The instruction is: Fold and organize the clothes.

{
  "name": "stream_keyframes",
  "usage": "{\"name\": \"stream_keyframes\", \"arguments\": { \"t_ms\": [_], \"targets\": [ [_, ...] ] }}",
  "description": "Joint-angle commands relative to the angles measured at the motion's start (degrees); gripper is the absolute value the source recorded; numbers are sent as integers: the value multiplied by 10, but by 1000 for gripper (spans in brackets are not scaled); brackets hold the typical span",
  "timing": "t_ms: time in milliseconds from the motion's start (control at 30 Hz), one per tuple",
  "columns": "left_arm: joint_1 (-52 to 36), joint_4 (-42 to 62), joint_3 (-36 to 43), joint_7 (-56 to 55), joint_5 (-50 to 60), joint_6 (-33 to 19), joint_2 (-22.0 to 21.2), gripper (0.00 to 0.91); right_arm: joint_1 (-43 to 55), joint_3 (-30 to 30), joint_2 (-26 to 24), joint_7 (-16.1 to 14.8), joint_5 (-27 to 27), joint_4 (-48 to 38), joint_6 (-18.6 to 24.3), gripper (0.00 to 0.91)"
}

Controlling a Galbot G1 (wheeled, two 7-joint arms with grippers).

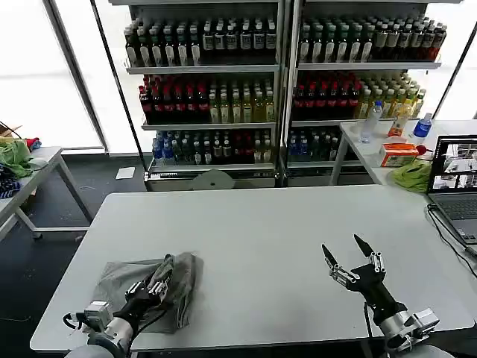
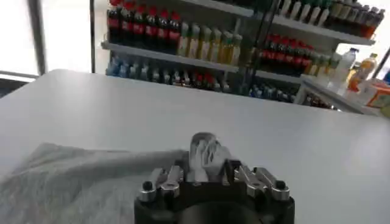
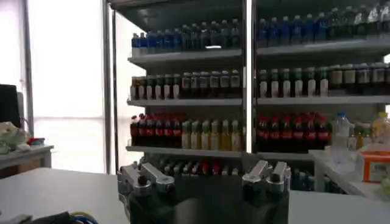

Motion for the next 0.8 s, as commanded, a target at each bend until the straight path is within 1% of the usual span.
{"name": "stream_keyframes", "arguments": {
  "t_ms": [33, 167, 200, 300, 433, 500, 600, 800],
  "targets": [
    [3, -38, -48, -33, -60, -7, -6, 907, -1, 0, -1, 0, 2, 1, 1, 907],
    [14, -59, -99, -33, -88, -8, -5, 907, 1, 0, -2, 0, 6, 2, 1, 907],
    [16, -57, -127, -33, -92, -11, -8, 907, 1, 1, -2, 0, 7, 2, 2, 907],
    [21, -23, -191, -29, -88, -22, -19, 907, 0, 2, -5, -1, 10, 1, 3, 907],
    [45, 30, -247, 5, -90, -5, -21, 907, -2, -1, -9, -2, 9, -3, 8, 907],
    [57, 56, -258, 24, -83, -5, -18, 907, 1, -6, -11, -3, 9, -6, 9, 907],
    [71, 85, -254, 50, -53, -7, -19, 907, 12, -16, -10, -2, 8, -9, 6, 907],
    [67, 98, -232, 42, -51, -5, -43, 907, 36, -29, -7, 1, 3, -17, -1, 907]
  ]
}}
